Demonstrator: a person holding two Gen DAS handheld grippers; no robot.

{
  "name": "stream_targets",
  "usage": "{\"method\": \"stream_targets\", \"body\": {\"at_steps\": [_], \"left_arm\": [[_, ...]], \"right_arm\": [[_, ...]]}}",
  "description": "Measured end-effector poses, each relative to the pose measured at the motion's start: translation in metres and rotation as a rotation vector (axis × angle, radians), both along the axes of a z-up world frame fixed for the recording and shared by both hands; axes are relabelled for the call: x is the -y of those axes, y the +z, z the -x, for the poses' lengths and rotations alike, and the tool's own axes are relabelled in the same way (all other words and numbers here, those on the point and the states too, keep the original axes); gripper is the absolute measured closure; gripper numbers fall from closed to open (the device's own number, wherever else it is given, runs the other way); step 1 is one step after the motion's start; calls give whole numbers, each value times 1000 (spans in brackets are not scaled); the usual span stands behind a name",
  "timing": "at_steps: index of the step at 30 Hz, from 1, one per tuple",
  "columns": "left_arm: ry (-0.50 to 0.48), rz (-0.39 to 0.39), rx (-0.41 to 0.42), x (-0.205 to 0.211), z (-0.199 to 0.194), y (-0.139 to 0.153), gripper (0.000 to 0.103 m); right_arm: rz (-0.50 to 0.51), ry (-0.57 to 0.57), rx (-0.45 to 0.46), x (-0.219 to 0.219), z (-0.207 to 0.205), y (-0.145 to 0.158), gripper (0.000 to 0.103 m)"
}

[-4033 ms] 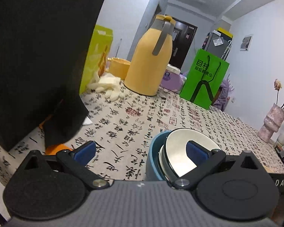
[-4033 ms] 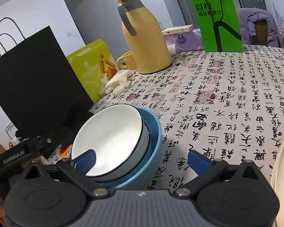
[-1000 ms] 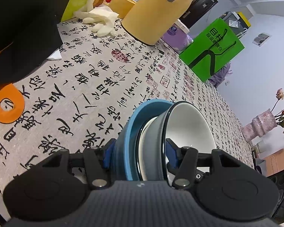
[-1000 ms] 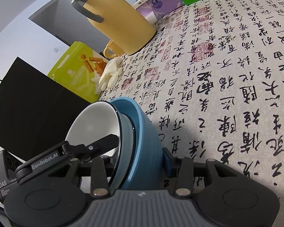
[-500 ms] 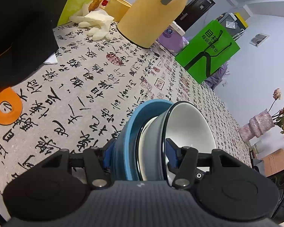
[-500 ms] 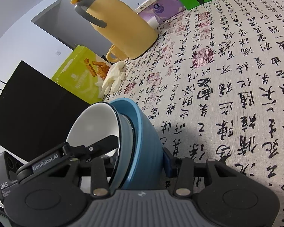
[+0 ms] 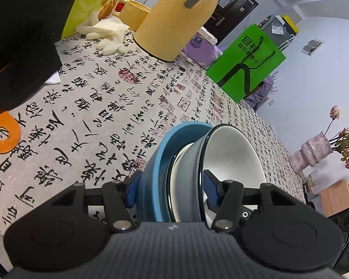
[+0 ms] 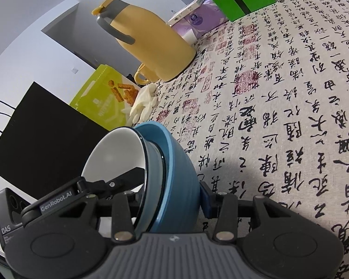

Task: Organize plates and bowls
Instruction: 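Carry the tilted blue bowl stack with both grippers toward the cream plates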

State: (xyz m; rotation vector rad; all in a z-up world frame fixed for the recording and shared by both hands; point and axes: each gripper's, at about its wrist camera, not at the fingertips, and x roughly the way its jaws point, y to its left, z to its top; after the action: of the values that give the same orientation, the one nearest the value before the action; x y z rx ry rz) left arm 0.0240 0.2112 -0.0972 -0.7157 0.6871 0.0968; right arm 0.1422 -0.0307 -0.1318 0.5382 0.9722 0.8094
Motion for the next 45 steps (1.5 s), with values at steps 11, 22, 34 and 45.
{"method": "stream_targets", "body": {"at_steps": [11, 22, 34, 45], "left_arm": [[-11, -10, 12, 14, -1, 8, 48], [-22, -24, 22, 27, -4, 17, 48], [-36, -39, 27, 46, -7, 26, 48], [-45, -47, 31, 63, -10, 31, 48]], "right_arm": [[-12, -11, 10, 14, 1, 6, 61], [-31, -24, 19, 28, 1, 11, 61], [-49, -37, 27, 47, 1, 15, 61], [-62, -49, 31, 63, 0, 18, 61]]}}
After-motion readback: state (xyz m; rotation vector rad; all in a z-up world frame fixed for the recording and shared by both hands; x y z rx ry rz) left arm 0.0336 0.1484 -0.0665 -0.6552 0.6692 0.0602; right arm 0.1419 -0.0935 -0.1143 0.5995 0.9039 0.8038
